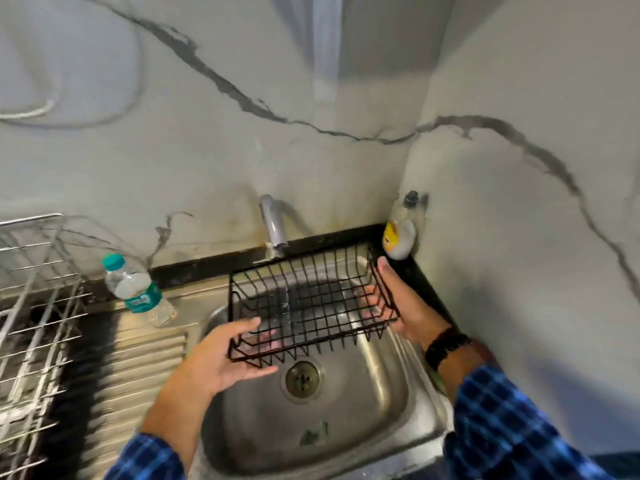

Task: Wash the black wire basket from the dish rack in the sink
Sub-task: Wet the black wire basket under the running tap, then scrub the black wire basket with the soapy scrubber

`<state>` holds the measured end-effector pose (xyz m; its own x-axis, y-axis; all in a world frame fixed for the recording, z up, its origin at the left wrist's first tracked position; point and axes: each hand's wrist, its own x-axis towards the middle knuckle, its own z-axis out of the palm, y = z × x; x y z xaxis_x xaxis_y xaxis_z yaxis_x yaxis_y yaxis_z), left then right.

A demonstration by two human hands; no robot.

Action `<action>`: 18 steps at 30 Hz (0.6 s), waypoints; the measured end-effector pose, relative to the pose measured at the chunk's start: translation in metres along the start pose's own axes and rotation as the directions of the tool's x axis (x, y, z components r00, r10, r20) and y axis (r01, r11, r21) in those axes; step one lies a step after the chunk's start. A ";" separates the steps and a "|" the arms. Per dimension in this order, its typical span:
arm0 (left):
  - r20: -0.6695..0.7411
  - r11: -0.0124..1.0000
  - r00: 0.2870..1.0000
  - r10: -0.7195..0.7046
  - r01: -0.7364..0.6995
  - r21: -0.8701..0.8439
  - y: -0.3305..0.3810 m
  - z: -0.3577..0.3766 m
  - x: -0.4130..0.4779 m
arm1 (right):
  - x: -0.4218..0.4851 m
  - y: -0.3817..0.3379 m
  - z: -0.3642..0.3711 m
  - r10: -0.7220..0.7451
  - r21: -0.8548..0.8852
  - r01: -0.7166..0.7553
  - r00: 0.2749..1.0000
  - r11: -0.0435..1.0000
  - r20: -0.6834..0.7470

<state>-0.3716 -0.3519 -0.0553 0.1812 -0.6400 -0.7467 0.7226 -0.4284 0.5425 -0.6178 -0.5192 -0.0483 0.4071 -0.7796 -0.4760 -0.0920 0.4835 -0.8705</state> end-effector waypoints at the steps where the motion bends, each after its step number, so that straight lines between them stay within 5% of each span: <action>1: 0.004 1.000 1.000 0.001 -0.001 0.026 -0.007 0.003 -0.003 | -0.009 0.002 -0.006 -0.054 0.016 0.054 0.998 0.998 -0.020; 5: -0.027 1.000 0.999 0.028 -0.028 0.015 -0.024 -0.005 -0.022 | -0.046 0.010 -0.058 -0.270 -0.142 0.238 0.921 0.961 -0.281; 7: -0.105 0.998 0.993 0.046 -0.050 -0.032 -0.032 -0.017 -0.031 | -0.062 0.017 -0.096 -0.359 -0.394 0.195 0.842 0.898 -0.403; 10: -0.174 0.995 0.983 0.050 -0.063 -0.071 -0.046 -0.036 -0.038 | -0.072 0.037 -0.135 -0.287 -0.856 -0.117 0.912 0.504 -0.294; 13: -0.227 0.993 0.973 0.031 -0.056 -0.103 -0.056 -0.038 -0.041 | -0.074 0.055 -0.139 -0.076 -0.961 -0.228 0.967 0.158 -0.242; 15: -0.243 0.991 0.970 0.017 -0.049 -0.126 -0.059 -0.033 -0.038 | -0.070 0.067 -0.133 -0.093 -0.977 -0.178 0.978 0.115 -0.189; 18: -0.230 0.985 0.973 0.030 -0.067 -0.157 -0.061 -0.024 -0.038 | -0.063 0.082 -0.126 -0.190 -0.977 -0.099 0.972 0.192 -0.136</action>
<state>-0.4061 -0.2860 -0.0691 0.3511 -0.4886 -0.7988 0.8043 -0.2795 0.5244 -0.7653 -0.4806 -0.1051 0.2901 -0.9040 -0.3140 -0.9452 -0.2192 -0.2419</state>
